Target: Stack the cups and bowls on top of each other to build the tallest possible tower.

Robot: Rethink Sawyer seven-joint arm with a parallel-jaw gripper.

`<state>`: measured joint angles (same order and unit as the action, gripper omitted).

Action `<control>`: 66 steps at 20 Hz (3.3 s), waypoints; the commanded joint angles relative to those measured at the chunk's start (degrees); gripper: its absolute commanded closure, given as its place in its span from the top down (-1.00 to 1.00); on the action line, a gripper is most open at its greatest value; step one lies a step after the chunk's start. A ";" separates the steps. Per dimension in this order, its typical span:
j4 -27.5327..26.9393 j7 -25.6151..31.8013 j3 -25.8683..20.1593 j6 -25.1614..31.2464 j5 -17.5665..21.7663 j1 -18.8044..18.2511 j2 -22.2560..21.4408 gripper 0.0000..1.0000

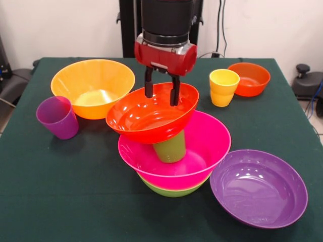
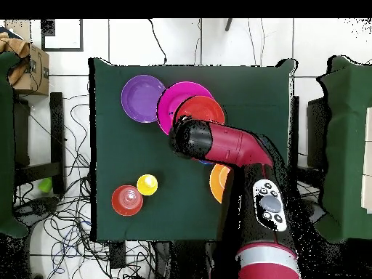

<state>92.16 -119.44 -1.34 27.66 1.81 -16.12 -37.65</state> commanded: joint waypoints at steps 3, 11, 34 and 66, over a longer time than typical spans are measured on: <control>-4.31 -2.11 -3.27 -4.02 2.50 0.82 7.11 1.00; -5.46 -4.21 -3.03 -5.00 1.01 2.10 8.35 1.00; -6.86 -8.85 1.38 -5.51 -3.18 8.77 9.84 1.00; -4.77 -5.24 3.07 8.31 -5.79 8.58 1.13 1.00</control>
<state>86.42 -119.44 3.90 27.72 -3.31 -8.51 -36.73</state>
